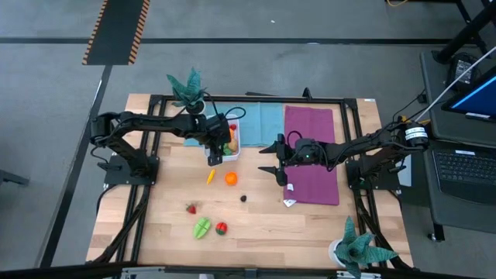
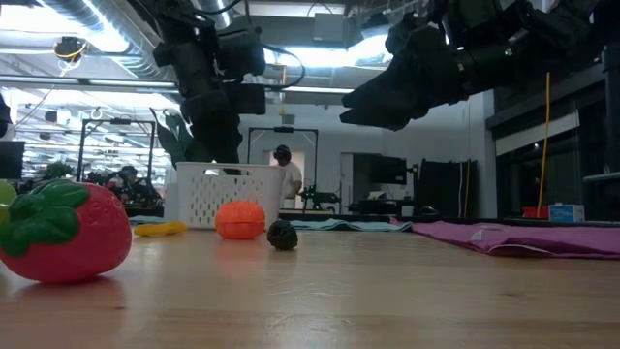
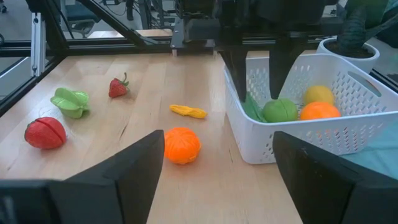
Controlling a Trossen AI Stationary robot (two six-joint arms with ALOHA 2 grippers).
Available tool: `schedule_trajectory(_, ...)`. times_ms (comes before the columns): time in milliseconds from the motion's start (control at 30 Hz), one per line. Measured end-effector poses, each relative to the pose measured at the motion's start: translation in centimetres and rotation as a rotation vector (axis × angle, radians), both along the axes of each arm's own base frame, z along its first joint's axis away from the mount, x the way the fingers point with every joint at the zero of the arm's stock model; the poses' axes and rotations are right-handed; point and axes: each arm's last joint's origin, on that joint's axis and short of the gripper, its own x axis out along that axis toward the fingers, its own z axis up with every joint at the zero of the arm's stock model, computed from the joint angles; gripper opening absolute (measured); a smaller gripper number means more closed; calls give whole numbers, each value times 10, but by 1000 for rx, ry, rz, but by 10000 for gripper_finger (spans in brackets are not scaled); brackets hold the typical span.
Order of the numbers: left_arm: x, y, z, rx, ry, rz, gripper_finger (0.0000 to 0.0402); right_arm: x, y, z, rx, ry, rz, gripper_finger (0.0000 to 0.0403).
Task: Pick and placing Produce into tupperware
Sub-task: Put the top red strawberry into the white basket
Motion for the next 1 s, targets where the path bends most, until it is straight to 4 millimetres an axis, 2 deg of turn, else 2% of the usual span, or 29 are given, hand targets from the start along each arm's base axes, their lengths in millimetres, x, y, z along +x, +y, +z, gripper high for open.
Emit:
schedule_trajectory(100, 1, -1, 5, 6, 17, -24, 207, 0, 0, 0, 0, -1, 0, 300)
schedule_trajectory(300, -10, -5, 42, 62, -105, -49, 202, 0, 0, 1, 25, -9, -6, 300)
schedule_trajectory(467, -38, -17, 78, 114, -255, -62, 200, 0, 0, 0, 29, 1, 6, 300)
schedule_trajectory(600, -67, -37, 94, 130, -386, -79, 205, 0, 0, 0, 32, 2, 5, 300)
schedule_trajectory(700, -88, -53, 93, 146, -448, -72, 206, 0, 0, 1, 33, -9, 5, 300)
schedule_trajectory(833, -112, -71, 82, 150, -486, -58, 206, 0, 0, 0, 81, -6, -9, 300)
schedule_trajectory(1000, -128, -89, 66, 80, -510, -104, 206, 0, 0, 0, 107, 0, -18, 300)
